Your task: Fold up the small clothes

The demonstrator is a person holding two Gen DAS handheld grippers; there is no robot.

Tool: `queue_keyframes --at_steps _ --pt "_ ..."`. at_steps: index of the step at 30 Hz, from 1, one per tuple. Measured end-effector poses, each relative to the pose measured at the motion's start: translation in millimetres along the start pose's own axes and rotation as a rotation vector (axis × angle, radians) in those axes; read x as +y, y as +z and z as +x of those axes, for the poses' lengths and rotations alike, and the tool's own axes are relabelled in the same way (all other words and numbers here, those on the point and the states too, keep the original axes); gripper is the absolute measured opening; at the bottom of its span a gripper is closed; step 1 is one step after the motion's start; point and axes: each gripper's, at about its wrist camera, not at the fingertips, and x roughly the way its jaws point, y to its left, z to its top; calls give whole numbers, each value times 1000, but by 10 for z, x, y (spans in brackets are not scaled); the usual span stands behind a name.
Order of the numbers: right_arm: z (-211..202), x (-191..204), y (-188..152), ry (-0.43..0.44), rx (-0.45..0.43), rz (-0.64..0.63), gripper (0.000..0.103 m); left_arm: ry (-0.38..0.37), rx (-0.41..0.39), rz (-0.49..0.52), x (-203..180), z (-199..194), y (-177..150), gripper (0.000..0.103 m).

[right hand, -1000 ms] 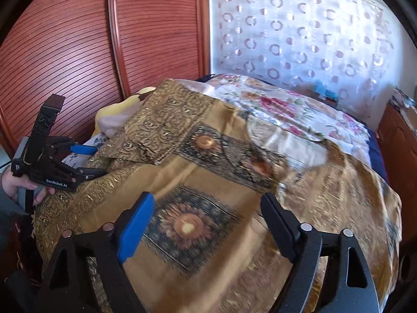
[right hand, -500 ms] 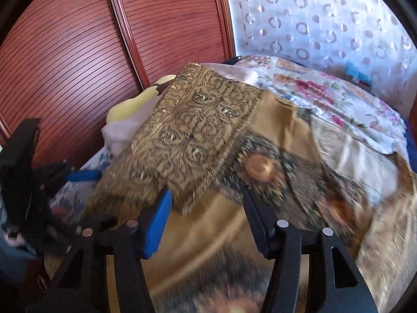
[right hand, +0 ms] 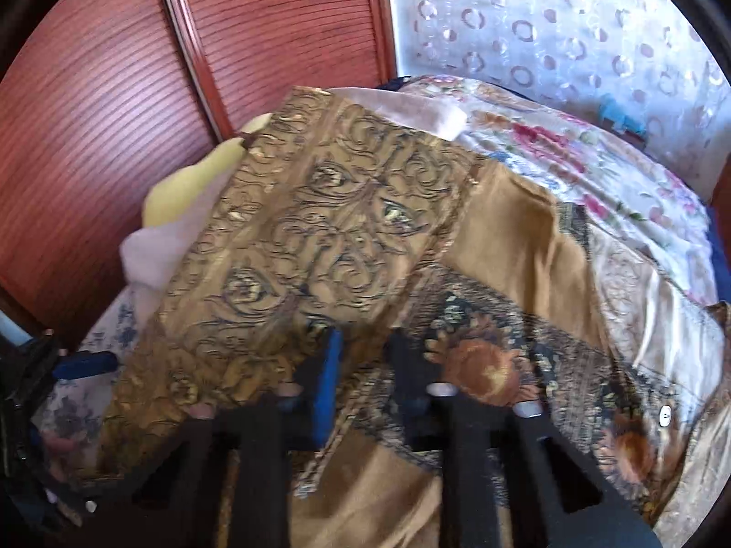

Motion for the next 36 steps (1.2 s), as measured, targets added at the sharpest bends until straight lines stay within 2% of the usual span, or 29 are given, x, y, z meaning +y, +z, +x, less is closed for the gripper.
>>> queue_keyframes --at_steps 5,12,15,18,20,22,28,36 --pt "-87 0 -29 32 -28 13 5 -2 -21 -14 20 -37 5 86" --pt "-453 23 -180 -11 -103 -9 5 26 -118 -61 58 -307 62 85" --pt "-475 53 -257 -7 -97 -22 7 22 -133 -63 -29 -374 130 85" --pt "-588 26 -333 -9 -106 1 22 1 -139 -46 -174 -403 201 85" --pt "-722 -58 -376 -11 -121 27 42 -11 -143 -27 -299 -418 242 85" --pt "-895 -122 -475 -15 -139 44 53 -24 -148 -2 -446 -435 282 85" --pt "-1520 -464 -914 -103 -183 103 54 -78 -159 63 -896 -425 402 85" --pt "-2734 -781 -1553 -251 -294 165 55 -113 -134 127 -1367 -218 520 85"
